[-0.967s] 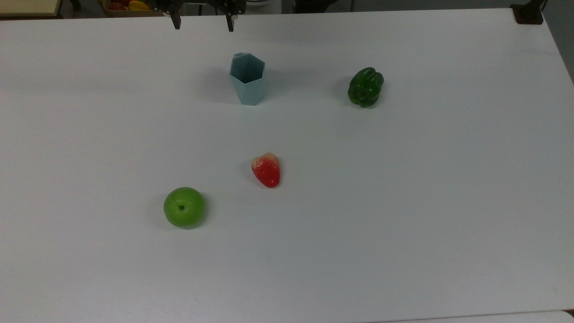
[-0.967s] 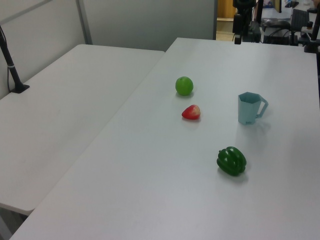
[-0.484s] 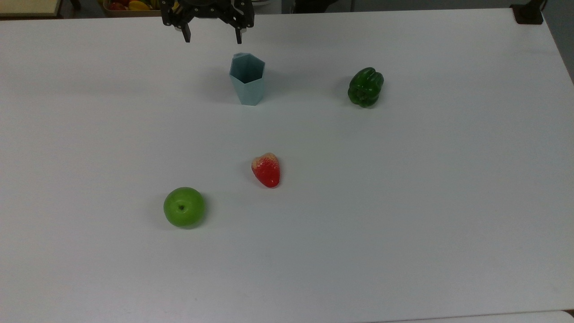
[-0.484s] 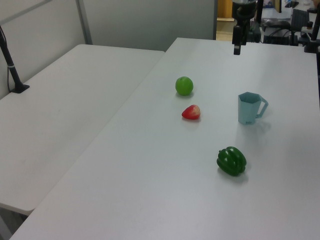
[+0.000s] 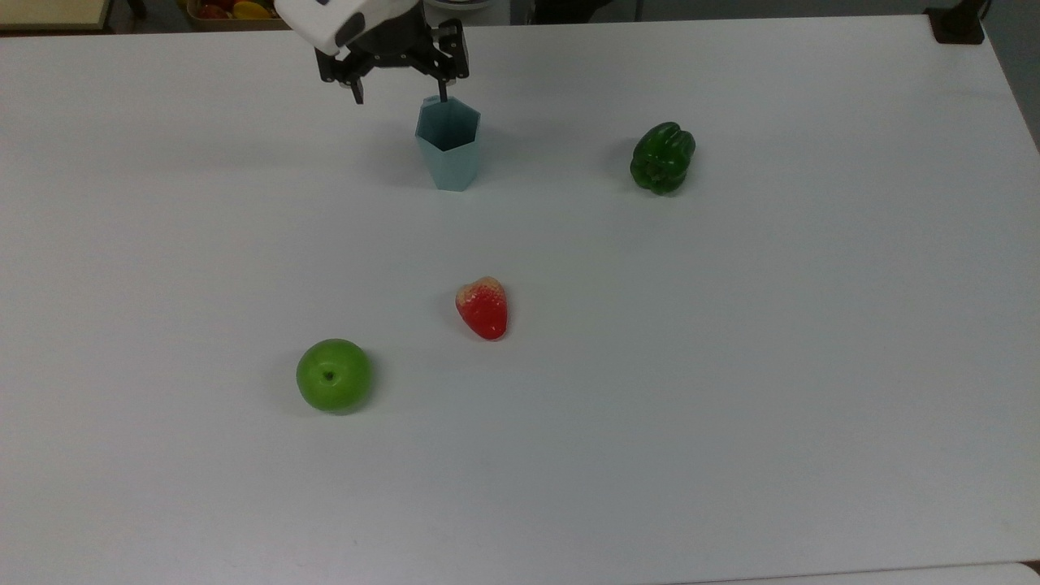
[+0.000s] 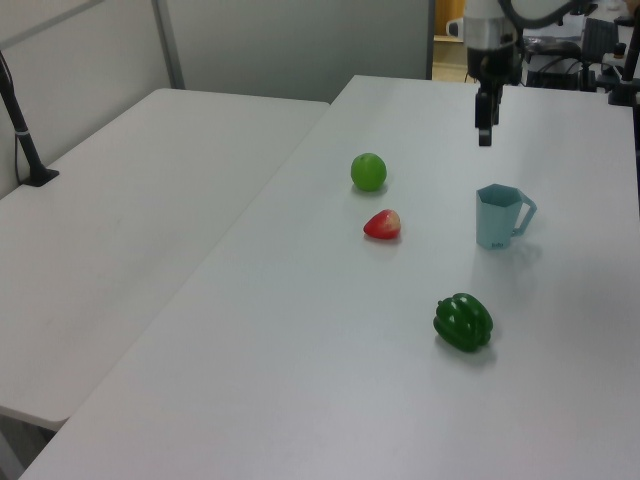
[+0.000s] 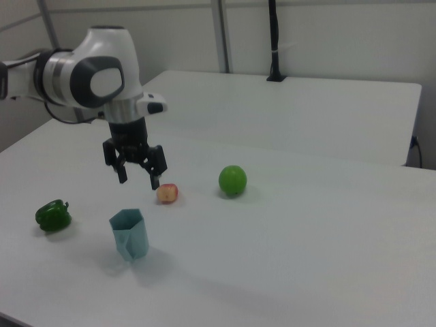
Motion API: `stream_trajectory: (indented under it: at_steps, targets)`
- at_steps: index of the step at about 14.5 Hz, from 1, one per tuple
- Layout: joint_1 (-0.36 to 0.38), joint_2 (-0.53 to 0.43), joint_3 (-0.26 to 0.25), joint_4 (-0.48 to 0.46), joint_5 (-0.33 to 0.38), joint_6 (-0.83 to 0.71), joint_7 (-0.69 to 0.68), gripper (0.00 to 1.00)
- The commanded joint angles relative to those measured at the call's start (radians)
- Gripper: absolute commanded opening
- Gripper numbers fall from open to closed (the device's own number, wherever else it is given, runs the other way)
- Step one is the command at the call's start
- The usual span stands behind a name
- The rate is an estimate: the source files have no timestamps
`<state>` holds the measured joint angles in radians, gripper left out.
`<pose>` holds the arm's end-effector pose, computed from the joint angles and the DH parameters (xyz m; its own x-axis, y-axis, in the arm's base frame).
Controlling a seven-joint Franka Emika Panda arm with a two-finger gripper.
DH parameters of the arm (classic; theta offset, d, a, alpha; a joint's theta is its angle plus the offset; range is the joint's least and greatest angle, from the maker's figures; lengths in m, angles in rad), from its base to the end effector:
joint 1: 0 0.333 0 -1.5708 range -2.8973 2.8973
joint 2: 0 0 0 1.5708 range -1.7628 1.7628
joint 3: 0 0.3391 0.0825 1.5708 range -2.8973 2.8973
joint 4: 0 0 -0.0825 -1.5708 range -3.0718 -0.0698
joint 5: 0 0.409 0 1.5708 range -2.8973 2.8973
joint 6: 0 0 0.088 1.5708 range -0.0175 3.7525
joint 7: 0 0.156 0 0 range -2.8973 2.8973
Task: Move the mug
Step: 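Lower the open gripper down over the rim of the blue mug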
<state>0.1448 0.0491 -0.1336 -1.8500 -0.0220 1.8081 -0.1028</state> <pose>0.5862 0.0046 0.4508 0.9886 0.1184 -0.0929 0.1205 -0.9925 0.0179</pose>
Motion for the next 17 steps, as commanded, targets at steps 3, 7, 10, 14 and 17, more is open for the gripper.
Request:
stream_trajectory:
  at_steps: [3, 7, 10, 14, 17]
  targets:
    - [0.032, -0.074, -0.021, -0.216, -0.047, 0.108, -0.126, 0.95]
    - [0.033, -0.069, -0.021, -0.258, -0.069, 0.146, -0.127, 0.73]
    - [0.038, -0.061, -0.021, -0.278, -0.067, 0.194, -0.113, 0.69]
    - [0.039, -0.054, -0.021, -0.285, -0.055, 0.226, -0.095, 0.57]
    - [0.044, -0.048, -0.020, -0.284, -0.052, 0.250, -0.031, 0.28]
